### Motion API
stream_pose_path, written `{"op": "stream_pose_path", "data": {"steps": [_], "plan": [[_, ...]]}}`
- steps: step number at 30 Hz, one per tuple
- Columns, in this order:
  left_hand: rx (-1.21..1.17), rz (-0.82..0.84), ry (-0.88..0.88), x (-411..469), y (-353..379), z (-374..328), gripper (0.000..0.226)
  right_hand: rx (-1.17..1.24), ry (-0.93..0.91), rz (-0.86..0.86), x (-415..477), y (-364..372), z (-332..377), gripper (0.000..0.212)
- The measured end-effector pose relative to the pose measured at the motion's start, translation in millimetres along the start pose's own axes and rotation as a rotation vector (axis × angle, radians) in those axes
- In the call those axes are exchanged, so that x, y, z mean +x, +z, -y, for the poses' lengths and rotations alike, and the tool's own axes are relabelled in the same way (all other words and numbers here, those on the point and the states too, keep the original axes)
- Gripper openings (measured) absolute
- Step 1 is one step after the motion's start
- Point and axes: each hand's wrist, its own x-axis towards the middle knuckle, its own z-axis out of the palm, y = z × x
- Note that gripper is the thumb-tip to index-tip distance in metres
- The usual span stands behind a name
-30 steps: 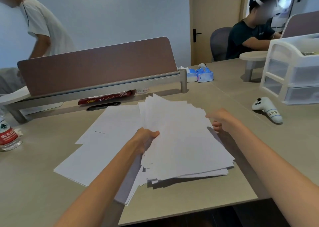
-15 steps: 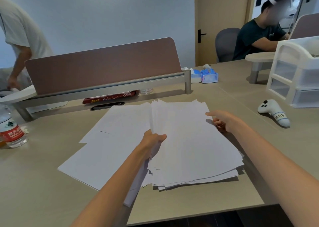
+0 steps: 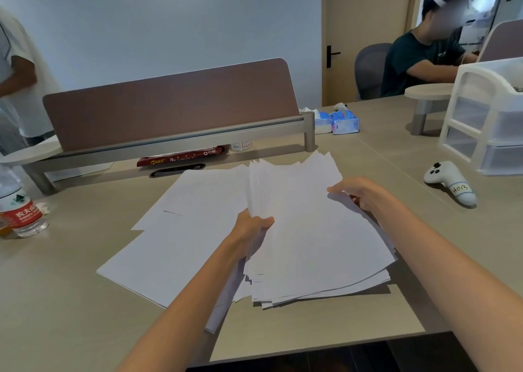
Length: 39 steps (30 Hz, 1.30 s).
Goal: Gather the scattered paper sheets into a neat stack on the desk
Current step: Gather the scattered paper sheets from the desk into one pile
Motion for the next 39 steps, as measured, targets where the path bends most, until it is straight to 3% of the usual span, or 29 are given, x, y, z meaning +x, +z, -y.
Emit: {"op": "stream_pose_path", "data": {"steps": [3, 9, 13, 16, 23, 26, 28, 31, 39], "plan": [[-0.042, 0.011, -0.019, 1.7, -0.6, -0.8, 0.049, 0.065, 0.030, -0.027, -5.5, -4.7, 6.4, 0.050], [-0.059, 0.011, -0.009, 3.1, -0.5, 2.7, 0.049, 0.188, 0.200, 0.106, -4.7, -14.7, 0.2, 0.060], [-0.019, 0.053, -0.011, 1.3, -2.0, 3.0, 0.047, 0.033, 0.072, 0.164, -9.8, -8.3, -7.6, 0.050], [0.098, 0.134, 0.019, -7.6, -5.7, -5.4, 0.034, -0.026, -0.026, 0.182, -4.1, -6.3, -12.5, 0.033], [0.052, 0.185, 0.199, -2.4, -28.4, 3.2, 0.059, 0.003, -0.147, 0.132, 14.2, -5.8, -34.3, 0.039], [0.312, 0.209, 0.323, 9.8, -52.7, 20.9, 0.042, -0.015, -0.177, 0.102, 11.4, -6.6, -42.1, 0.033], [0.571, 0.184, 0.305, 2.1, -56.6, 18.7, 0.030, 0.009, -0.180, 0.091, 5.4, -7.5, -42.8, 0.024], [1.035, 0.122, 0.363, 2.5, -61.7, 27.1, 0.045, 0.208, -0.159, 0.124, 1.5, -8.7, -44.4, 0.029], [1.210, 0.110, 0.431, 17.0, -72.2, 41.6, 0.060, 0.463, -0.168, 0.029, 9.6, -27.8, -62.8, 0.041]]}}
